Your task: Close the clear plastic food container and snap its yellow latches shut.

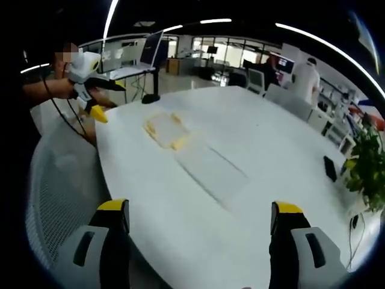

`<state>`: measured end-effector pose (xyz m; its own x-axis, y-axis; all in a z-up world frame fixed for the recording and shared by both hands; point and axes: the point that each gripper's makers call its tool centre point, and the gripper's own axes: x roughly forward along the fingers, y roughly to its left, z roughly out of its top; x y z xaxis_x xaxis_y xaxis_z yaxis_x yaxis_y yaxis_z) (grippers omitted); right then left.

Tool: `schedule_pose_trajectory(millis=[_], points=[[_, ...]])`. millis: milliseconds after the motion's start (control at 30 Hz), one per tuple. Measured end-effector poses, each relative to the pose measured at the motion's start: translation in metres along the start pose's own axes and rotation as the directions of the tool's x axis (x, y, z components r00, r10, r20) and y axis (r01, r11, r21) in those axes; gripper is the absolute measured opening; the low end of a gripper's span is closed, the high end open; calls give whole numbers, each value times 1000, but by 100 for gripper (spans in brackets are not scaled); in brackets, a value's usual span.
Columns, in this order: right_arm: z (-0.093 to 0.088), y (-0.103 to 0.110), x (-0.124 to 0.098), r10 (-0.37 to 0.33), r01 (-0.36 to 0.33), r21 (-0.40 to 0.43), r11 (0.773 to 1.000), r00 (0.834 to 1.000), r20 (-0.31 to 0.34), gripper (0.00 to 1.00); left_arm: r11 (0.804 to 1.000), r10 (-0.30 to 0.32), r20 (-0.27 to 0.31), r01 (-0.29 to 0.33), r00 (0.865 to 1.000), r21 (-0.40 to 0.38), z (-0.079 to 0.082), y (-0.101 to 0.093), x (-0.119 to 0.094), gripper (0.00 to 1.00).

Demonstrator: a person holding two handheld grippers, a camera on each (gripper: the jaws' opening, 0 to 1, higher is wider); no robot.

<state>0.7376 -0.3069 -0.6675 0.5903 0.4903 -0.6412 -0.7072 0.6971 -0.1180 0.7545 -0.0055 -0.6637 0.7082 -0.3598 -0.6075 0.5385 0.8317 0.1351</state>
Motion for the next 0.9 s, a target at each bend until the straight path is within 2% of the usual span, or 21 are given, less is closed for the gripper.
schedule_pose_trajectory(millis=[167,433,700,900], points=[[11,0,0,28,-28,-33,999,1000,1,96,999,-26,-7,26,1000,27,2,5,-2,99],[20,-3,1,69,-71,-77,994,997,-30,95,995,-64,-37,66,997,70,0,13,-6,99],[29,-6,5,102,-111,-147,983,992,-72,94,994,-68,-47,71,997,81,2,28,-8,99],[34,-7,11,122,-135,-165,977,989,-86,93,992,-77,-61,82,995,96,3,38,-7,99]])
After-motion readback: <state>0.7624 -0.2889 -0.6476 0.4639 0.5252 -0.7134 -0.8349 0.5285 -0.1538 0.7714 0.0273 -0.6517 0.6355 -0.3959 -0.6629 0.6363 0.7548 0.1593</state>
